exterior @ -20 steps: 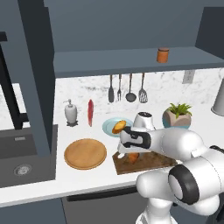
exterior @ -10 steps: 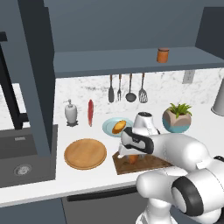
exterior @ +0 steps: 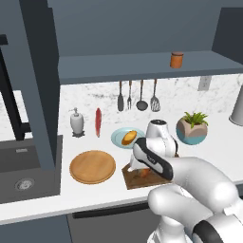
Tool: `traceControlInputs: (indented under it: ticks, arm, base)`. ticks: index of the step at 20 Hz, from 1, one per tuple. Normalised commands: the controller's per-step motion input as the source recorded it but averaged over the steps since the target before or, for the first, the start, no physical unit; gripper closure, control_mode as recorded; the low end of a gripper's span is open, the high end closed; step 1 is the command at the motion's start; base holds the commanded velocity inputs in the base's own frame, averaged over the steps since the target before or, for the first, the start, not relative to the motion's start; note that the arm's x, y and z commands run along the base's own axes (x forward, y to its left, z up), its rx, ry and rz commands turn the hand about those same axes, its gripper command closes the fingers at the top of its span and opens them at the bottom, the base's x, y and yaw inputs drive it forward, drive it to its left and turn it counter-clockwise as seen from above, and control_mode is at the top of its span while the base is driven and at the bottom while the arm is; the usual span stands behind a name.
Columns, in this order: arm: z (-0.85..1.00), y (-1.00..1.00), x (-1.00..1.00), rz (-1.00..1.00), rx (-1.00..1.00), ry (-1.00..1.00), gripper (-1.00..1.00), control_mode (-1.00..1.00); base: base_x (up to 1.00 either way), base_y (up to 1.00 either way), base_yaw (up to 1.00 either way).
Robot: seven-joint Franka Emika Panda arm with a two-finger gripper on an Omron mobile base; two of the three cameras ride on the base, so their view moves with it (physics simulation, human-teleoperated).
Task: From the different types of pastries on the counter, select a croissant and place it on the cutting board. Then retrieve a jar of jam from the cabinet and place it alongside the croissant on the cutting board.
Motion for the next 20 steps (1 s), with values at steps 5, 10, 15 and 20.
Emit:
traceControlInputs:
  ticks: [5, 10, 15, 20]
  arm:
    - [0.35, 0.00, 0.00, 0.00, -0.08, -0.13, -1.00, -1.00]
    - [0.38, -0.01, 0.00, 0.00, -0.04, -0.16, -1.00, -1.00]
    - [0.50, -0.13, 0.00, 0.00, 0.01, -0.10, -1.00, -1.00]
    - [0.56, -0.32, 0.00, 0.00, 0.03, -0.07, -1.00, -1.00]
  base:
    - [0.00, 0.00, 0.00]
    - [0.00, 0.00, 0.00]
    - [0.00, 0.00, 0.00]
    - [0.00, 0.00, 0.00]
